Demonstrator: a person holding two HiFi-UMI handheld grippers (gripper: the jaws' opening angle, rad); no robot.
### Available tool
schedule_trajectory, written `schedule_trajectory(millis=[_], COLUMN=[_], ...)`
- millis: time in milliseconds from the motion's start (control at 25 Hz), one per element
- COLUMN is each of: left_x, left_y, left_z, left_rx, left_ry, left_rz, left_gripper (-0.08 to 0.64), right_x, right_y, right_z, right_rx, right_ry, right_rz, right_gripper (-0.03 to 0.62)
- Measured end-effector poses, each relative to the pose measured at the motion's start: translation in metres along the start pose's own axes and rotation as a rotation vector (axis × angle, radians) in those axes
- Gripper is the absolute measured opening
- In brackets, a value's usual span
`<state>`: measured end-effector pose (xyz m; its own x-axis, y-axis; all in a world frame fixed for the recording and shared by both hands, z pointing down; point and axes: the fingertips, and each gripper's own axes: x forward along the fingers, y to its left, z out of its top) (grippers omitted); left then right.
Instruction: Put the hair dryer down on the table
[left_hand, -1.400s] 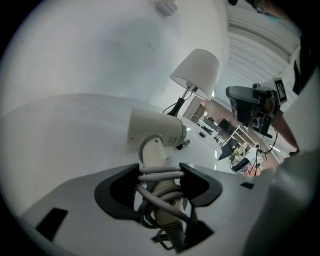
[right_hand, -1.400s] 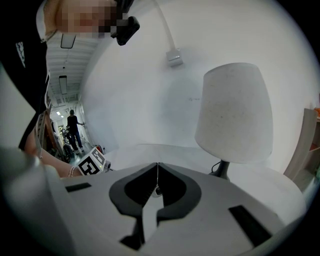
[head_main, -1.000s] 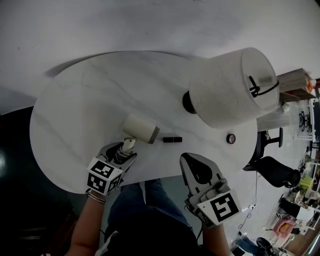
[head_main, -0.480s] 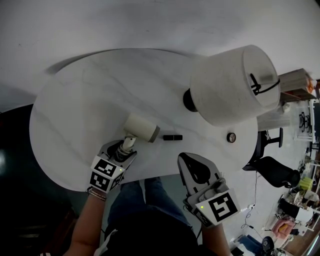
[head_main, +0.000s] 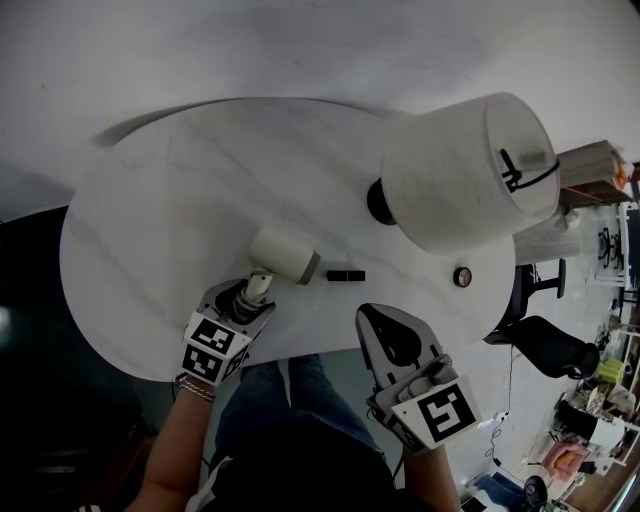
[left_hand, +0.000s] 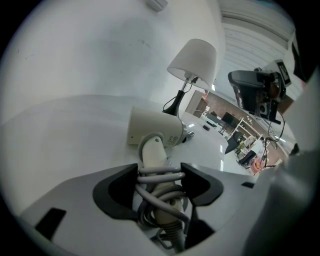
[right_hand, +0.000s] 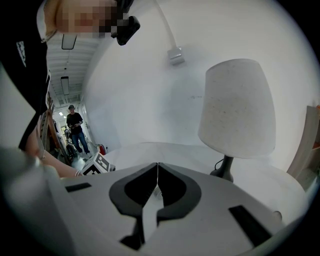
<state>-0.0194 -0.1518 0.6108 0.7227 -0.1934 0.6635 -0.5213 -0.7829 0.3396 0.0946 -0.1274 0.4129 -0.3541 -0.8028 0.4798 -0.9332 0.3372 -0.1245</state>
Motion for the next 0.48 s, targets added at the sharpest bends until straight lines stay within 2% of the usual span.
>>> schedule_trajectory(millis=[480], left_x=[-0.007], left_y=[-0.002], left_z=[-0.0002], left_rx=[0.023], left_ry=[-0.004], left_rz=[0.01], left_gripper=[0.295], right_x=[0.0032], right_y=[0.004], right_z=[0.0027], right_rx=[0.012], right_ry=[-0.009], right_rz=[0.019], right_gripper=[0.018])
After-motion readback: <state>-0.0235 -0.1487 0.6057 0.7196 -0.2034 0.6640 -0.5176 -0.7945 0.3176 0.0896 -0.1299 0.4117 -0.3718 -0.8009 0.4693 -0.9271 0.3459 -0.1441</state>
